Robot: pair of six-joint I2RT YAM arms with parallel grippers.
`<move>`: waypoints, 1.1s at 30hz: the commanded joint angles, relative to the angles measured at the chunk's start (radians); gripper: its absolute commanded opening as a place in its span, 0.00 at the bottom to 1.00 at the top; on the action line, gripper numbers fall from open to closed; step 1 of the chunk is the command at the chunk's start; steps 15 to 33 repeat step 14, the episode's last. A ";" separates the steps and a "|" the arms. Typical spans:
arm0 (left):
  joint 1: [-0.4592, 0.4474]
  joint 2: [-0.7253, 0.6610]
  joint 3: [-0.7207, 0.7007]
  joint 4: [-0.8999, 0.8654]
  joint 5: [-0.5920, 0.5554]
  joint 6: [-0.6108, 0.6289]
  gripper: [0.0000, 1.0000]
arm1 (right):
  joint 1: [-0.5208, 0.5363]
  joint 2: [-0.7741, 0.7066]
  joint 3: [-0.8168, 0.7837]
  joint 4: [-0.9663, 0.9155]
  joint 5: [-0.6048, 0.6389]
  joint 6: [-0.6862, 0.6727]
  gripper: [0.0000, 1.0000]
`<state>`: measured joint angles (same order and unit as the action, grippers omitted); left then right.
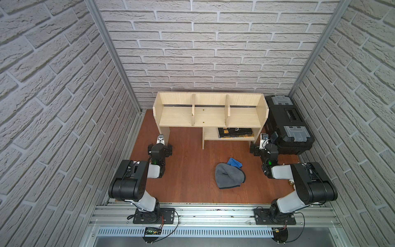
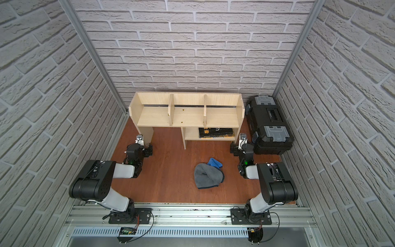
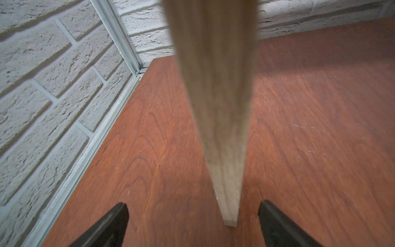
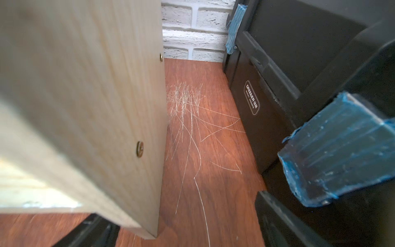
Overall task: Wipe the bookshelf clean with a cloth
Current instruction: Reset both arms
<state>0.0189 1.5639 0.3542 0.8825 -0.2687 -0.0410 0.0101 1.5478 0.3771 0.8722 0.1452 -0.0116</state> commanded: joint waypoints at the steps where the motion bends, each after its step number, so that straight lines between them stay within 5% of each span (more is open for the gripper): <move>1: 0.006 -0.008 0.010 0.049 0.010 0.010 0.98 | -0.002 -0.018 0.009 0.012 -0.016 0.007 0.99; 33: 0.007 -0.007 0.009 0.051 0.010 0.009 0.98 | -0.003 -0.021 0.011 0.002 -0.020 0.008 0.99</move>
